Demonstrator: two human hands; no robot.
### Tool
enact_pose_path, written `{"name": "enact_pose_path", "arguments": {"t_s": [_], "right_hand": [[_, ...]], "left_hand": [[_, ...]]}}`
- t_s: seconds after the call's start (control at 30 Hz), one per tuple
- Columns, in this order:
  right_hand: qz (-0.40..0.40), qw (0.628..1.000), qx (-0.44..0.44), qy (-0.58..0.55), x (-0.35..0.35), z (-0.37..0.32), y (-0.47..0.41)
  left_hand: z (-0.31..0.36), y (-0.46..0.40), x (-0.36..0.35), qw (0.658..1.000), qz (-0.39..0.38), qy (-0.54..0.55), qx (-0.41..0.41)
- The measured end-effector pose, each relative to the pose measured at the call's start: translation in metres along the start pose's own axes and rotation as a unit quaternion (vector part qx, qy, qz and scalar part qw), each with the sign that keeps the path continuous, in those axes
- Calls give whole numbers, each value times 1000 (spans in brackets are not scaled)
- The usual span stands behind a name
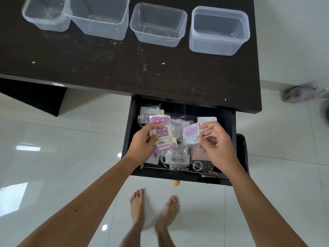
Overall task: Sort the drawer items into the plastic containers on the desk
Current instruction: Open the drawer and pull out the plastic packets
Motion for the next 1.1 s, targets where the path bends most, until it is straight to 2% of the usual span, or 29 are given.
{"name": "enact_pose_path", "arguments": {"t_s": [0.07, 0.2, 0.37, 0.57, 0.7, 0.83, 0.9, 1.03, 1.1], "right_hand": [[16, 998, 2, -63, 0, -8, 2], [36, 995, 11, -94, -5, -16, 6], [-20, 998, -4, -59, -35, -11, 8], [-53, 997, -32, -53, -53, 0, 3], [12, 999, -31, 22, -45, 10, -15], [85, 991, -20, 97, -46, 14, -37], [90, 985, -23, 148, -49, 14, -46], [83, 968, -121, 203, -48, 25, -56], [88, 969, -113, 203, -47, 28, -57]], "left_hand": [[-2, 1, -3, 1000, -2, 0, 4], [-7, 3, -3, 1000, -7, -23, 5], [14, 9, -7, 993, -24, 113, 16], [14, 10, 7, 998, 27, 57, -9], [9, 11, 32, 996, 70, 63, -12], [7, 3, 43, 996, 52, -48, -50], [6, 0, 45, 995, 42, -78, -49], [5, 1, 48, 997, 34, -58, -42], [2, 0, 49, 998, 35, -46, -38]]}}
Point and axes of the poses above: each hand's wrist, its own y-axis away from the middle knuckle, its own x-axis out of the back of the hand, z = x × y, the point moved 6 cm from there along -y, towards the middle knuckle, and after that the axes turned 5 degrees about -x, right-handed, at the moved point
